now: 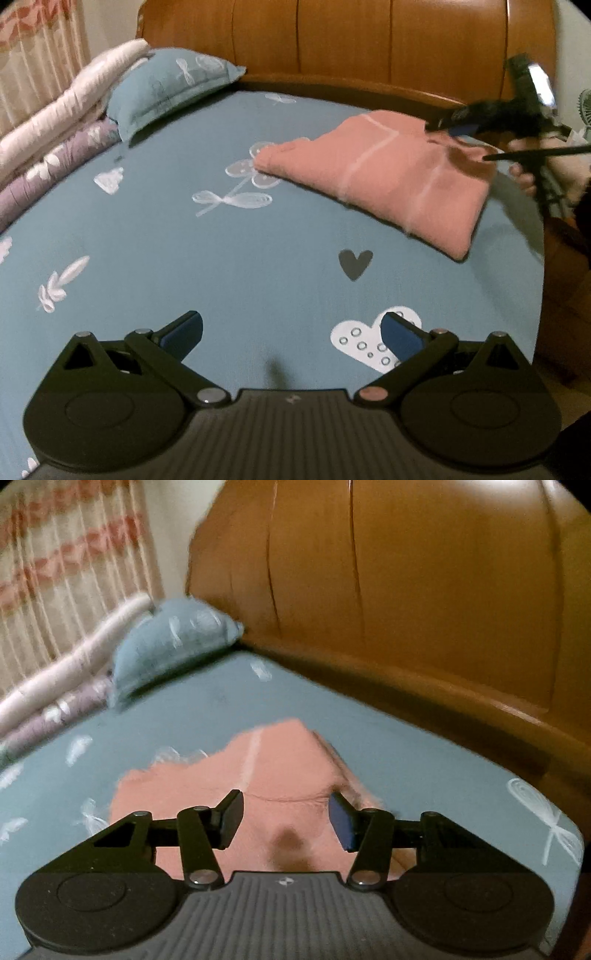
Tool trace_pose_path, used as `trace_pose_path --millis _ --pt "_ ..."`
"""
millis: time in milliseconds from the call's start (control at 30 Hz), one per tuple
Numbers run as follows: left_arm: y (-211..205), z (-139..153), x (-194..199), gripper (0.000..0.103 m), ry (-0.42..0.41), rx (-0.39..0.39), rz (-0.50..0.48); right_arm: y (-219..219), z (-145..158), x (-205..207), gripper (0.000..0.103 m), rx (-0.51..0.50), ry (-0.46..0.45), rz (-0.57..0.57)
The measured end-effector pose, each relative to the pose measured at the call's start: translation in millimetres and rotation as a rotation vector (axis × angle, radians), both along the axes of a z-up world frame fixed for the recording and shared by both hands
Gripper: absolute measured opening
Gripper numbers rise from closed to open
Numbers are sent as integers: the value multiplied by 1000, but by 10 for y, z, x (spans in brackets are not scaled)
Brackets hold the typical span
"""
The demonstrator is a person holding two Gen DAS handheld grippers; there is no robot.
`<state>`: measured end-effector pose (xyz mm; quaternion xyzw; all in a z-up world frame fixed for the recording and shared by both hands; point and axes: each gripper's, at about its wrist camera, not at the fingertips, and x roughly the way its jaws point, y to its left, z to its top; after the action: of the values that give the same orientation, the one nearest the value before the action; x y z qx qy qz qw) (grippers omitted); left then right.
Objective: Fold clothes
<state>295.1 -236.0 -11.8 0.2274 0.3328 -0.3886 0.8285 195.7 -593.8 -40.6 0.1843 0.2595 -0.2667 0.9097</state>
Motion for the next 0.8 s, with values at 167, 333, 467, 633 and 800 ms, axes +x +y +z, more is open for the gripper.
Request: trace_pose_path --millis 167,333,467,633,800 --pt "7 81 -25 102 -49 -25 9 -34 16 -44 53 27 47 -25" --pt "-13 116 6 102 -63 -74 33 345 129 -263 71 50 106 60" --pt "-91 136 35 102 -91 -113 55 637 168 -347 88 62 171 89" --pt "-115 170 86 102 -74 -217 69 906 267 -453 91 52 197 84" --pt "-142 238 133 102 -57 -220 42 1079 344 -471 92 46 210 76"
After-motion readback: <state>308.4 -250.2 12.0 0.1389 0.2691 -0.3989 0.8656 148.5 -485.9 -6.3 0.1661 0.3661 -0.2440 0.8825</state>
